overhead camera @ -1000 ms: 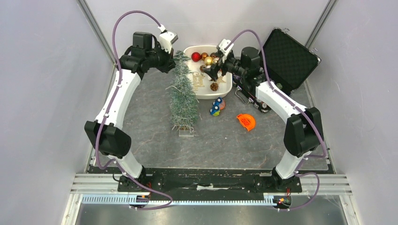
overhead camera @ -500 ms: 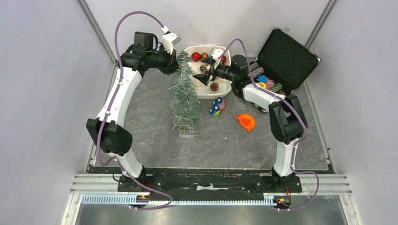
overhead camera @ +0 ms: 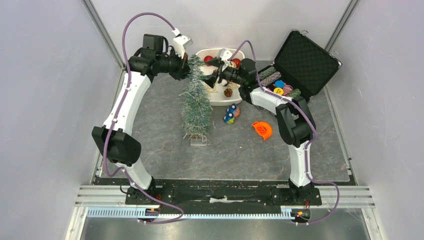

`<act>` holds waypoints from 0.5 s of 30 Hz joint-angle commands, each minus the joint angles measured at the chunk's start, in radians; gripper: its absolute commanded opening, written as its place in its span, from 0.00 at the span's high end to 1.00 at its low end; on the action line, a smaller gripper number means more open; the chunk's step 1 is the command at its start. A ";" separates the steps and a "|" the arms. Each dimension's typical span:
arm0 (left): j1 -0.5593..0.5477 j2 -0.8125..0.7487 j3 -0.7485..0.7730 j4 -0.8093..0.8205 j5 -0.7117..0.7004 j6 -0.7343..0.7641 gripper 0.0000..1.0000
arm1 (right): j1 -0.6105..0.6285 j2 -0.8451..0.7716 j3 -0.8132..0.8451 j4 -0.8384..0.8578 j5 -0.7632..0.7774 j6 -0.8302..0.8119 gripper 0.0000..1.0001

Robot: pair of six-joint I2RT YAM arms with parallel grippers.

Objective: Decorate the small christmas tree

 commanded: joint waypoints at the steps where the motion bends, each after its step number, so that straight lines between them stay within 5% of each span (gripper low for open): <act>1: 0.006 0.008 0.038 -0.003 0.024 0.004 0.98 | -0.002 -0.031 -0.003 -0.056 0.002 -0.088 0.18; 5: 0.006 0.008 0.035 -0.006 0.036 0.004 0.98 | -0.008 -0.079 -0.031 -0.113 0.018 -0.149 0.22; 15: 0.006 0.030 0.049 -0.001 0.046 -0.016 0.98 | -0.007 -0.042 -0.013 0.049 -0.039 0.015 0.46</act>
